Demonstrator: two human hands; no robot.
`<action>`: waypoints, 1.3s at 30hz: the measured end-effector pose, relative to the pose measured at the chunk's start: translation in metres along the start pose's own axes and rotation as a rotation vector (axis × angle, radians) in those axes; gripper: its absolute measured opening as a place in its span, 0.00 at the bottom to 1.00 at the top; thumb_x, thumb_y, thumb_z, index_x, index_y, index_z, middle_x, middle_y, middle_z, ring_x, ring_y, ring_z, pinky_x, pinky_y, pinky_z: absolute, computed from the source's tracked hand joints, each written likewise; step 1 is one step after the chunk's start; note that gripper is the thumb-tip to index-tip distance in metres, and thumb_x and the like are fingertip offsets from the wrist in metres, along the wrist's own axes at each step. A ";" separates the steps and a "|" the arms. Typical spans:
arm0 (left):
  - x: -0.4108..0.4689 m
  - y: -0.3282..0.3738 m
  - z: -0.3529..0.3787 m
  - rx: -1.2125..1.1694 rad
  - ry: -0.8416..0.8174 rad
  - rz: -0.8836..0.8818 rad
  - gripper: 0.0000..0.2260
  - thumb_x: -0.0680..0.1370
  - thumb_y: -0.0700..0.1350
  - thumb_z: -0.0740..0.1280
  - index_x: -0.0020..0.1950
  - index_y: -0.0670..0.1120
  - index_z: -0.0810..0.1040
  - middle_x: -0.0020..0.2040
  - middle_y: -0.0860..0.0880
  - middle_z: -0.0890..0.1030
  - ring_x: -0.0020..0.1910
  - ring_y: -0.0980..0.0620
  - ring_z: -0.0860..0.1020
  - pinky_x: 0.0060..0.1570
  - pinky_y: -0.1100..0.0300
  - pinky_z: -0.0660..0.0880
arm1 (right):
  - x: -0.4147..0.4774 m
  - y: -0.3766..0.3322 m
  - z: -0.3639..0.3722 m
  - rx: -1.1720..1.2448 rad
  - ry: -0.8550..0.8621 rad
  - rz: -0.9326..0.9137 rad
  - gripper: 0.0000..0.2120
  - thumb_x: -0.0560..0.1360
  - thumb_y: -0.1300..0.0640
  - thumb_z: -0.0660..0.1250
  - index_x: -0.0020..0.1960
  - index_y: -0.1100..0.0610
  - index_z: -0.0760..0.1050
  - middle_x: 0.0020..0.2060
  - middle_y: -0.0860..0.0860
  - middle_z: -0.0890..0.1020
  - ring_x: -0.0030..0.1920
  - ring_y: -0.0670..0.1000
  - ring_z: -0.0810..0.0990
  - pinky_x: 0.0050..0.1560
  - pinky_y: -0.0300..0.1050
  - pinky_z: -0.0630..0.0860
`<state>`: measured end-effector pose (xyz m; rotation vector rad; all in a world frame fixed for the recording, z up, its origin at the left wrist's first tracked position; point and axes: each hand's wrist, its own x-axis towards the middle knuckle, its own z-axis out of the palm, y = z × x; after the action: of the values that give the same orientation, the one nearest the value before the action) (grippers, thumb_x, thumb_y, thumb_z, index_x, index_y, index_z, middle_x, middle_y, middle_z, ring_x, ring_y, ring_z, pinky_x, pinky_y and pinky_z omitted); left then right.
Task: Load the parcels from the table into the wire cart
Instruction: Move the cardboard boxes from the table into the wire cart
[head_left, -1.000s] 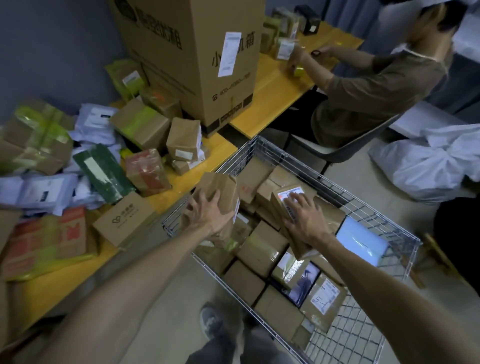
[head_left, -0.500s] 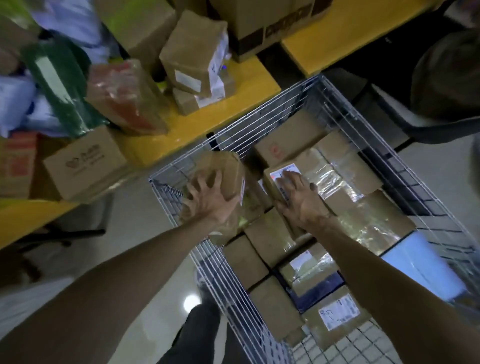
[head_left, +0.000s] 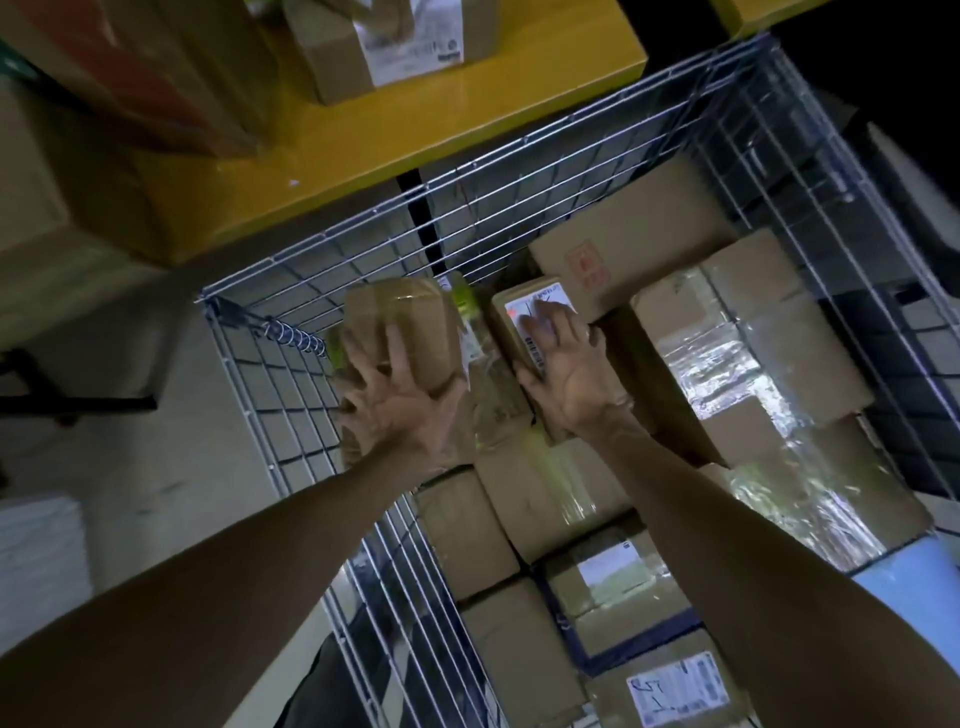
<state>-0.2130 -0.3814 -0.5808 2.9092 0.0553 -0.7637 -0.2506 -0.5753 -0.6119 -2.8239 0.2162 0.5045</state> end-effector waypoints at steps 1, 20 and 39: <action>0.003 0.000 0.004 -0.019 -0.010 -0.017 0.47 0.71 0.73 0.60 0.80 0.57 0.39 0.79 0.43 0.35 0.76 0.29 0.49 0.68 0.32 0.62 | 0.006 0.000 0.004 -0.014 -0.010 -0.010 0.29 0.80 0.44 0.59 0.78 0.54 0.58 0.78 0.55 0.56 0.77 0.56 0.55 0.69 0.66 0.62; 0.016 -0.006 0.030 -0.039 0.048 -0.040 0.50 0.64 0.78 0.61 0.77 0.64 0.38 0.78 0.46 0.42 0.72 0.32 0.56 0.64 0.34 0.65 | 0.073 0.004 0.064 -0.011 -0.078 -0.034 0.28 0.83 0.42 0.39 0.81 0.51 0.48 0.80 0.52 0.44 0.79 0.53 0.39 0.77 0.55 0.38; -0.015 0.008 -0.011 -0.051 -0.057 0.074 0.51 0.63 0.76 0.68 0.77 0.64 0.45 0.75 0.45 0.47 0.67 0.33 0.63 0.64 0.37 0.67 | -0.059 0.035 0.027 0.363 0.135 0.237 0.23 0.82 0.56 0.51 0.65 0.70 0.73 0.64 0.66 0.75 0.67 0.66 0.71 0.68 0.58 0.69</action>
<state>-0.2201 -0.3882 -0.5635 2.8218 -0.0372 -0.8203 -0.3208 -0.5952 -0.6232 -2.4882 0.6089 0.2849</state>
